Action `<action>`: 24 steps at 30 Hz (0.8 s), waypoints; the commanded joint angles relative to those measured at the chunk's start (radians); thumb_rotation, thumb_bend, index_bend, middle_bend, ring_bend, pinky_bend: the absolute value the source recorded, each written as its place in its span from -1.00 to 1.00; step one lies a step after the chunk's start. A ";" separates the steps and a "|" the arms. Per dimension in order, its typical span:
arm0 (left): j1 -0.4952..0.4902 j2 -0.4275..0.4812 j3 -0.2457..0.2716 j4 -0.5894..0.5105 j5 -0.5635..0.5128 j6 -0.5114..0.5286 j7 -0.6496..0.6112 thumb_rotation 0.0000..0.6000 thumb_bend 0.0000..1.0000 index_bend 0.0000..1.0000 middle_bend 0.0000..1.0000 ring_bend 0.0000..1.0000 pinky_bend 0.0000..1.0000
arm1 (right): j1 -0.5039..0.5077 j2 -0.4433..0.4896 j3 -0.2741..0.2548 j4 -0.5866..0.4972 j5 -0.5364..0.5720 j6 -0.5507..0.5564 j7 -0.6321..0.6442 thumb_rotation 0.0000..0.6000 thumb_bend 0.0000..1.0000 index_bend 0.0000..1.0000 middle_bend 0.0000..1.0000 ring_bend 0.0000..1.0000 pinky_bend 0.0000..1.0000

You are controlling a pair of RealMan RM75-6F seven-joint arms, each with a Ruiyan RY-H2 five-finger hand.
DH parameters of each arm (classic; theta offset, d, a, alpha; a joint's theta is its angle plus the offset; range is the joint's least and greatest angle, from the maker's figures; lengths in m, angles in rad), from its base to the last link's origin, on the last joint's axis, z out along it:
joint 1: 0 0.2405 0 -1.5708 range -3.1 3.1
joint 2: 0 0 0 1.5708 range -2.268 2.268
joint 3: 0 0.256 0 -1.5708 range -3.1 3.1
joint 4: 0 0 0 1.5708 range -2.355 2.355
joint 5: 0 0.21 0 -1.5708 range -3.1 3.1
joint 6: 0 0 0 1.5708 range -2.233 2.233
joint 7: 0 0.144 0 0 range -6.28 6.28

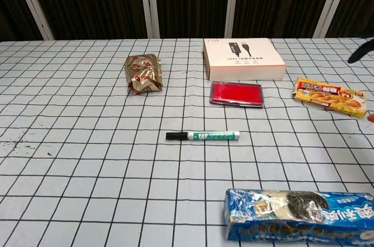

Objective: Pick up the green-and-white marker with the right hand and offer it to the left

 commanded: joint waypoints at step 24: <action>-0.022 -0.020 -0.024 0.122 -0.083 -0.061 -0.071 1.00 -0.33 -0.80 -1.00 -1.00 -1.00 | 0.445 -0.585 0.154 0.245 0.542 -0.119 -0.485 1.00 -0.53 -0.15 -0.93 -0.83 -0.90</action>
